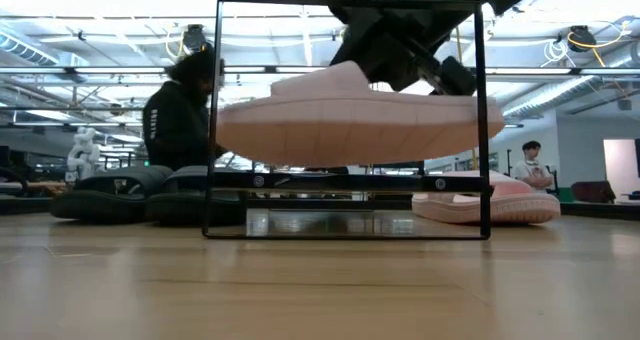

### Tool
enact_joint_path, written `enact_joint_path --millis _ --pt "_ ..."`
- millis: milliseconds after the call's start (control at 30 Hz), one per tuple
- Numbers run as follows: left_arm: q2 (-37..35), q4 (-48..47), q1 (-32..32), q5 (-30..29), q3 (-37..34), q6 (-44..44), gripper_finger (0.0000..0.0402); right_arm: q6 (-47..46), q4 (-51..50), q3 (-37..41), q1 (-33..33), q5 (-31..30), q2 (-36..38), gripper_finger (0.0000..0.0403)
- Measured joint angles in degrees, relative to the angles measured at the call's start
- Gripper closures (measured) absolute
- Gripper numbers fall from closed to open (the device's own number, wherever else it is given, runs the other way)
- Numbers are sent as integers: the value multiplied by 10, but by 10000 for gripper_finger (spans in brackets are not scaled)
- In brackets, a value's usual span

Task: Pick and place slides into the shelf
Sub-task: Put the right pink slipper on the shelf

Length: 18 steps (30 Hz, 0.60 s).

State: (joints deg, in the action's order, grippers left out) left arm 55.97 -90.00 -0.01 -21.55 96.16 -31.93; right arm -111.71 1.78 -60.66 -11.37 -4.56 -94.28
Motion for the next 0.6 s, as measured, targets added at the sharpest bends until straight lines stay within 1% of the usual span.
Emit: enact_joint_path --millis 167,433,600 --pt "8 0 0 0 0 2 208 2 40 0 0 2 -24 403" --pt "10 0 0 5 0 8 208 18 32 0 0 1 -27 402" --pt "10 0 0 5 0 8 208 27 36 0 0 -2 -27 378"
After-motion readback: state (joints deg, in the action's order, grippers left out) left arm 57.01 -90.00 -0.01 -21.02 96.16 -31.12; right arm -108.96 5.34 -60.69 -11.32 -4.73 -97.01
